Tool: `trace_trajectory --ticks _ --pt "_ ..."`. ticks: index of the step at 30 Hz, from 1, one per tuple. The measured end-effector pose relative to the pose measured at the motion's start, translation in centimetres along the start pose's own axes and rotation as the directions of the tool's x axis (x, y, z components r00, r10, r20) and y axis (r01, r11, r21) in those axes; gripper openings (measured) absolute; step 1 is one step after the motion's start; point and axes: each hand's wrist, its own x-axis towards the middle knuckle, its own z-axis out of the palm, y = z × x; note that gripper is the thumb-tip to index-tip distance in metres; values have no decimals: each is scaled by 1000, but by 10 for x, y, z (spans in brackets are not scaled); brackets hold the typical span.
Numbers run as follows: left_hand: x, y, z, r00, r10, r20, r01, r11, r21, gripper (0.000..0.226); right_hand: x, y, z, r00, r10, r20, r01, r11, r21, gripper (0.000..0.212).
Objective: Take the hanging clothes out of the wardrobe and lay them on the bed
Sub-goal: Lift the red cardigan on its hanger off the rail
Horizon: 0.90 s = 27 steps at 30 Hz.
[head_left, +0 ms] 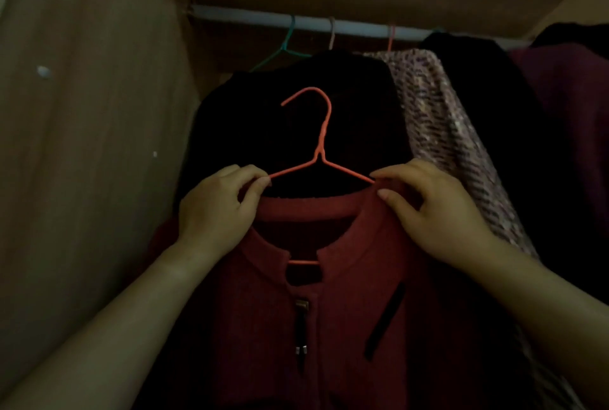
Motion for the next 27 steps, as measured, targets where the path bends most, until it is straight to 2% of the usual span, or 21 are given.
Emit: trace_trajectory --ticks 3,8,12,17,21,27 --pt "-40 43 -25 999 -29 -17 30 997 65 32 -45 -8 -17 1000 2 25 -7 985 171 26" --pt "-73 122 -81 999 -31 -41 38 983 179 32 -82 -26 -60 994 45 -102 -5 932 363 20" --pt "-87 178 -127 997 -82 -9 81 958 276 29 -104 -47 -98 987 83 -139 -10 889 457 19" --pt "-125 234 -179 990 -137 39 121 951 283 25 -145 -85 -151 989 122 -83 -62 857 512 18" --pt "-171 276 -213 981 -169 99 142 961 239 20 -203 -119 -197 977 210 -18 -170 835 524 17" --pt "-245 326 -248 936 -180 303 175 984 44 18 -309 -180 -275 909 411 70 -404 826 392 16"
